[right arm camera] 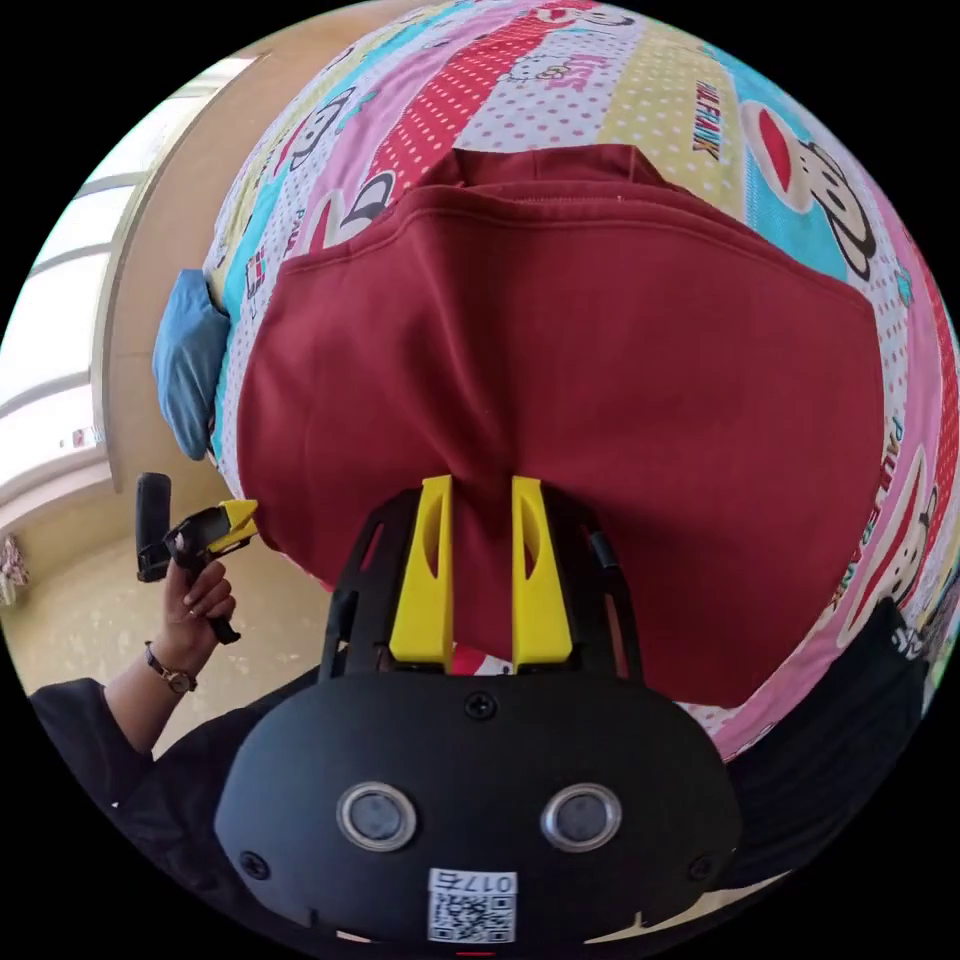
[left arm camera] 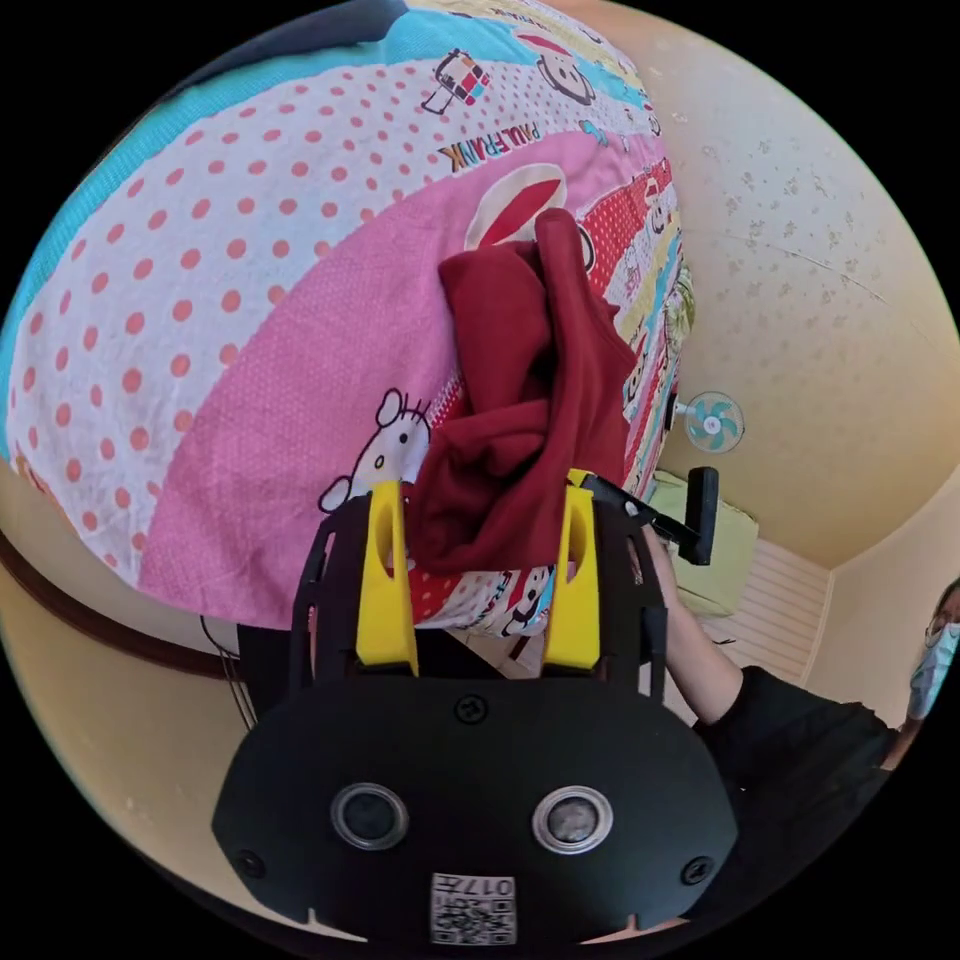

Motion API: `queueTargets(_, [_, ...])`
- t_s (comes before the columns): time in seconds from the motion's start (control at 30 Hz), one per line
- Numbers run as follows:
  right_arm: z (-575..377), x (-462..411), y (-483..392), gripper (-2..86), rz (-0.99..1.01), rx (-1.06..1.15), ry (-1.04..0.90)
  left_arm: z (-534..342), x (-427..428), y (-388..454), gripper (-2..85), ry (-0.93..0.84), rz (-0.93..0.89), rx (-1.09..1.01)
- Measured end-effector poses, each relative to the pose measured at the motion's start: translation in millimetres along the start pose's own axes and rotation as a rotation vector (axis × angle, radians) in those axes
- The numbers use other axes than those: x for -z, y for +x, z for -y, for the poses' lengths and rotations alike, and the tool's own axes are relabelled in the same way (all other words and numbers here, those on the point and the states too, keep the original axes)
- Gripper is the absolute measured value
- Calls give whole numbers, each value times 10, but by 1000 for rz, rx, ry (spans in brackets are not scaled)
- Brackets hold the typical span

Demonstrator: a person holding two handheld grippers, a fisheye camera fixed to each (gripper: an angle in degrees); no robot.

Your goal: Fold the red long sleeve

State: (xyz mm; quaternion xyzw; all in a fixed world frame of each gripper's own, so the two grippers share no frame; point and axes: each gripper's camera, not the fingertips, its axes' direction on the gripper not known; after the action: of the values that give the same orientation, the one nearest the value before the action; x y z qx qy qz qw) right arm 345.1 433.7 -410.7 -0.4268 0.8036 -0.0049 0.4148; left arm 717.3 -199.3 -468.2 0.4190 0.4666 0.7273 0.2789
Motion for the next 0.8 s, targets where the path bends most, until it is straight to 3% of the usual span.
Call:
queueTargets(0.13, [158,96,22,80,-26,110,-144,58,-240,-51,89,-141,31,198])
queueTargets(0.2, [74,257,65,73,-36,159,-126,59,-270,45,68,-182,-2,243])
queueTargets(0.27, [-152,460,237,64,-27,167,-102,19,-159,384,62,-117,63,165])
queueTargets(0.37, [-570,597,601,49,42,115,-126,-170,-171,1268,60,-59,214,-111])
queueTargets(0.53, [-1428,486,1231,21,190,53,-192,-693,-1000,2478,58,-91,423,-451])
queueTargets(0.8, [-2281,156,1988,18,255,-94,-228,-995,-2563,2685,53,-277,410,-520])
